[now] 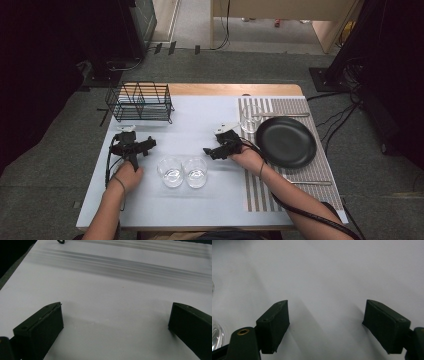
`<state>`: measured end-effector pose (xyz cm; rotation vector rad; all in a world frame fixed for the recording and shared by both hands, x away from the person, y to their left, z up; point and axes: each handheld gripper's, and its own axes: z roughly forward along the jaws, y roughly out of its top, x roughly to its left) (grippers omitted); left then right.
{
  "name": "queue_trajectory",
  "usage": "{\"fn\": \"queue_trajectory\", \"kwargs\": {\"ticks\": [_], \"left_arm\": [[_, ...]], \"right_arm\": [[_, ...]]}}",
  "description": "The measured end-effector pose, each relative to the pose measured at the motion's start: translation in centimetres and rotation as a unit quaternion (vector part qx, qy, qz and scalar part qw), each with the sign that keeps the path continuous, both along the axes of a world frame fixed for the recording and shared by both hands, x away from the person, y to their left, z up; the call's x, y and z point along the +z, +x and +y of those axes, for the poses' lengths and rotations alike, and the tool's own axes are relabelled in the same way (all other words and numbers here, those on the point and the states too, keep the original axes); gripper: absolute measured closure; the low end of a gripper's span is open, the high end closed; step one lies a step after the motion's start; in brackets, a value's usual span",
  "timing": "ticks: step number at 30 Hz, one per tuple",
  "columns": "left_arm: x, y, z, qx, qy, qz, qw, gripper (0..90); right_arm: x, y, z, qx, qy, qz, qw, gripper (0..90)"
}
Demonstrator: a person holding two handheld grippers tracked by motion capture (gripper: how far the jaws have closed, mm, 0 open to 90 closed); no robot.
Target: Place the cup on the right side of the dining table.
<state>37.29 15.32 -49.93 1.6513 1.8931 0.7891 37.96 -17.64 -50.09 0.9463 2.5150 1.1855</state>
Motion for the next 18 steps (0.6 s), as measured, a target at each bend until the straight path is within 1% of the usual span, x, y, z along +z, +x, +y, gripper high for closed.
{"fn": "queue_trajectory", "kwargs": {"ticks": [3,6,7,18], "left_arm": [[0.00,0.00,0.00,0.000,0.000,0.000,1.0000,0.0],[0.00,-0.01,0.00,0.000,0.000,0.000,1.0000,0.0],[0.00,-0.01,0.00,0.000,0.000,0.000,1.0000,0.0],[0.00,-0.01,0.00,0.000,0.000,0.000,1.0000,0.0]], "right_arm": [[-0.02,-0.07,0.16,0.002,-0.007,-0.003,1.0000,18.8],[-0.07,-0.32,0.56,0.009,-0.028,-0.015,0.9995,16.6],[-0.08,-0.37,0.62,0.009,-0.031,-0.018,0.9993,16.6],[-0.08,-0.33,0.60,0.009,-0.030,-0.017,0.9994,16.5]]}}
